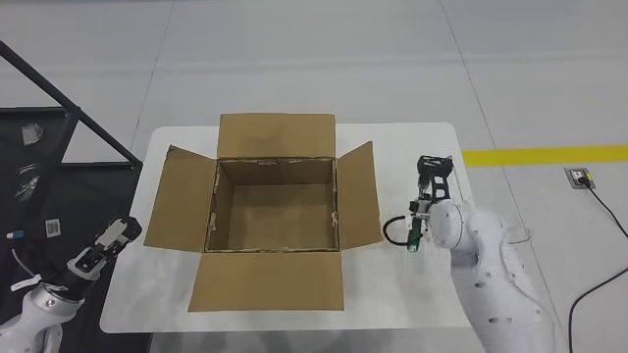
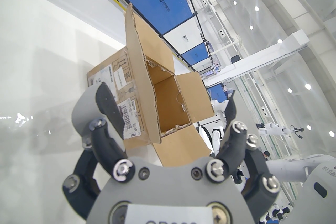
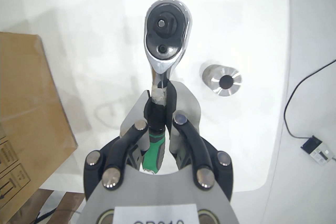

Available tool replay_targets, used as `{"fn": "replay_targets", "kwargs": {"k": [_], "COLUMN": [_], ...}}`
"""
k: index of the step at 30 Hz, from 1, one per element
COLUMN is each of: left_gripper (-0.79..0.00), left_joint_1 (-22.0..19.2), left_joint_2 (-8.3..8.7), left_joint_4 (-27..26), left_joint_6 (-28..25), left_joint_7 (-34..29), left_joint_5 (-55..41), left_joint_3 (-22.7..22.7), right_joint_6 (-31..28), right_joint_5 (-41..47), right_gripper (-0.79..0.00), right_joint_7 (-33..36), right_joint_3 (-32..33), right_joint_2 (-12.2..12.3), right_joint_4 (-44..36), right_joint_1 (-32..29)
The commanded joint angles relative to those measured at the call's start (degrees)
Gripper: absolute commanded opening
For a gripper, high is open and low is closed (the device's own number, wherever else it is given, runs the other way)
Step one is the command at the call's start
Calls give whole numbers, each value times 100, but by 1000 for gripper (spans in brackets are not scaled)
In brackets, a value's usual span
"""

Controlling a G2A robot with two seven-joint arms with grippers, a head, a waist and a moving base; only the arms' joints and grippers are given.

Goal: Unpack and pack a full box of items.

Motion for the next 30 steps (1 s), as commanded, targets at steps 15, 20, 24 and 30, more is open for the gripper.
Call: {"fn": "replay_targets", "kwargs": {"k": [15, 20, 24, 30], "left_gripper": [0, 0, 0, 0], "left_joint_1": [0, 0, 0, 0], "left_joint_2": [0, 0, 0, 0], "left_joint_4": [0, 0, 0, 0], "left_joint_6": [0, 0, 0, 0], "left_joint_7": [0, 0, 0, 0], "left_joint_5": [0, 0, 0, 0], "left_joint_3": [0, 0, 0, 0], "right_joint_6": [-703, -782, -790, -817], "right_joint_5": [-2251, -1993, -1285, -97], "right_gripper": [-785, -785, -785, -785], "right_joint_7": [157, 321, 243, -209], "right_joint_3": [-2372, -3453, -4106, -4902], "right_joint_2": [-240, -624, -1040, -1823], "right_joint_4": [-2615, -1377, -15, 2405], "right_joint_1": [574, 1746, 2625, 3638]}}
